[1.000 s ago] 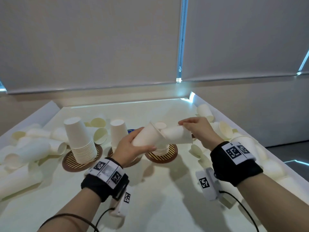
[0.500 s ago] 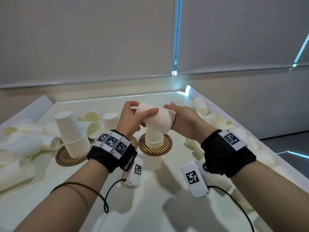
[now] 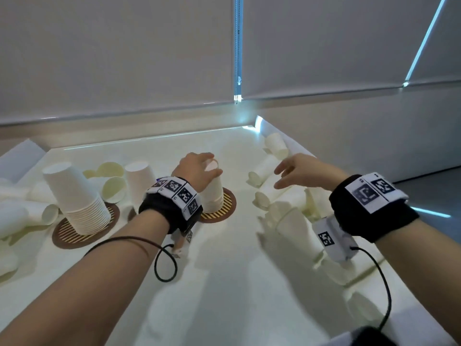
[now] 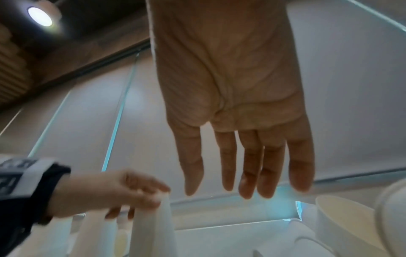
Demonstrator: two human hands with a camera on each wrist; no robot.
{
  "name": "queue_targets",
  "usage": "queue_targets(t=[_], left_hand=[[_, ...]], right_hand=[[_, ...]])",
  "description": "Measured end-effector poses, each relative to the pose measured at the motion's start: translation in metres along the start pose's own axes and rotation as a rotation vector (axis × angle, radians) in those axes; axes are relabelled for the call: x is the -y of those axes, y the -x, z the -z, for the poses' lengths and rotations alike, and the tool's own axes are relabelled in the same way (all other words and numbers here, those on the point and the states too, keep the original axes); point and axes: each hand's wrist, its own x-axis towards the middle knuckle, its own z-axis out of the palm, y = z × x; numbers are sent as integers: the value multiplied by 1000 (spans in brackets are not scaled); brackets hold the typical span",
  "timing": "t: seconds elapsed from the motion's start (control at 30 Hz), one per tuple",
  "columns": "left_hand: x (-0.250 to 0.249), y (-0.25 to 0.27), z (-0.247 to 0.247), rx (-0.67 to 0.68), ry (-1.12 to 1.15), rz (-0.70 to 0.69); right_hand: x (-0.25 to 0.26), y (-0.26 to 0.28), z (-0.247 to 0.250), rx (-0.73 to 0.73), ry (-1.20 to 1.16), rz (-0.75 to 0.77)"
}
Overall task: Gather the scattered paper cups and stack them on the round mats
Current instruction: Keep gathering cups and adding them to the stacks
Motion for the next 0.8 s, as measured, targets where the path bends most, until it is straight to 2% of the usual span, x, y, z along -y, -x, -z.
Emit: queue_targets(t=[0.03,0.1,0.17,0.2,0.27,0.3,0.37,0.47,0.6,0.7,0.8], left_hand=[[2,2,-4,19,-39,23],[-1,11,-15,-51,-170,5],[-15,27,-27,-189,-210,-152],[-25,36,-34,-198,-160,-254],[-44,55,-53,-56,-54,-404],[-54,63,-64,48,-22,-424],[-68,74,-83,221,15,-377],[-76,81,-103,353,149,-254],[-68,81,-113,377,229,-224],[-58,79,-112,362,302,-166],[-60,77,-110,344,279,-190]], right_hand=[[-2,1,3,-19,-15,-1],[-9,5,11,-41,-2,-23],[-15,7,17,-34,62,-80],[-17,7,18,-15,111,-119],[-20,7,16,43,199,-184],[-21,6,15,53,213,-202],[-22,5,12,18,169,-205],[-25,5,12,-67,42,-157],[-36,2,22,-183,9,-141],[-45,-1,26,-115,37,-212],[-51,-1,21,-59,51,-262]])
